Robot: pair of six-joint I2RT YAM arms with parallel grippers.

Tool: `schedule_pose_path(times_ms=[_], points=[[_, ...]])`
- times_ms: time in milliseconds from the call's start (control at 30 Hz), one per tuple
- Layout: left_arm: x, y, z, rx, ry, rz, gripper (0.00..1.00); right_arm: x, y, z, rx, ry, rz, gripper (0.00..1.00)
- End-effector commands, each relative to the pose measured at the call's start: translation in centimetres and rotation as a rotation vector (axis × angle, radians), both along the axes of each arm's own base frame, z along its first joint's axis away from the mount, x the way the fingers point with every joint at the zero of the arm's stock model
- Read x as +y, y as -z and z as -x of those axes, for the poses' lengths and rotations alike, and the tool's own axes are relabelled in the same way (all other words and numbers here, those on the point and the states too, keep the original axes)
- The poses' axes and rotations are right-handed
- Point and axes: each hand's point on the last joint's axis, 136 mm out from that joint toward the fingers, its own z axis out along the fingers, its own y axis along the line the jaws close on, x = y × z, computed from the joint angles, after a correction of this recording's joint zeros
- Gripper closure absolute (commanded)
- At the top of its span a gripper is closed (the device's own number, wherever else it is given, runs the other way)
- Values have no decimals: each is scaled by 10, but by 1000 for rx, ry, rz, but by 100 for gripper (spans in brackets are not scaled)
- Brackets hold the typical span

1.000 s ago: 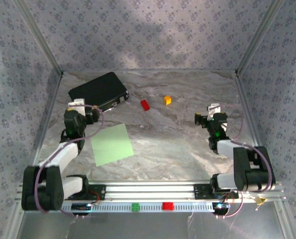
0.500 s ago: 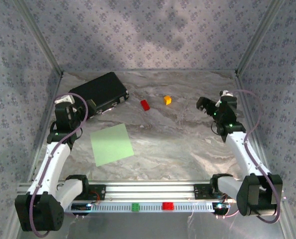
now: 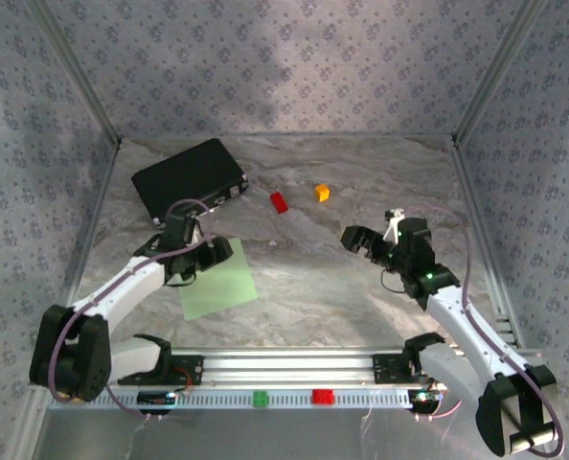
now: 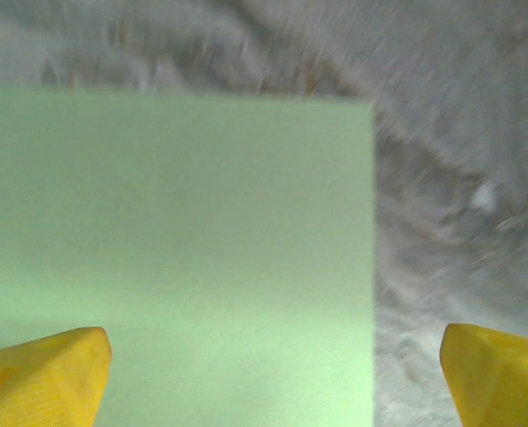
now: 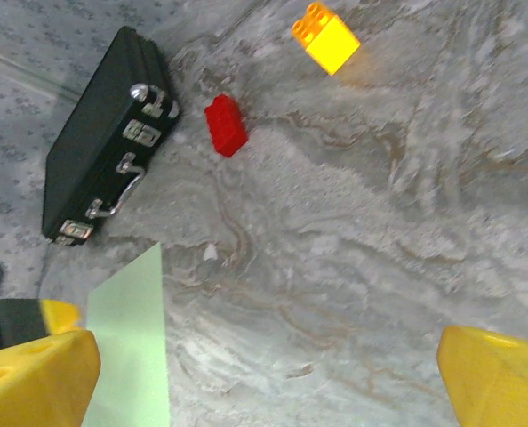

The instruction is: Fold a paper plane with a square sheet of paper (pick it up from the middle)

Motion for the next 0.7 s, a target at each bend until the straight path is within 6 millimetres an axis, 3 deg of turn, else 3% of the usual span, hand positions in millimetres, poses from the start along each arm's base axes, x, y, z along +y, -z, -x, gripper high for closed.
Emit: schedule_pose_path(times_ms=[0, 167, 367, 500, 667], points=[[1, 11, 9, 60, -20, -32, 6, 8, 2, 9, 11, 0, -56, 1], [-6, 21, 9, 90, 7, -50, 6, 12, 9, 16, 32, -18, -50, 1], [-14, 36, 13, 131, 42, -70, 5, 2, 20, 20, 108, 41, -24, 1], [-27, 45, 17, 149, 79, -82, 5, -16, 29, 23, 186, 161, 15, 1], [-52, 52, 22, 162, 148, -98, 5, -21, 29, 26, 169, 172, 23, 1]])
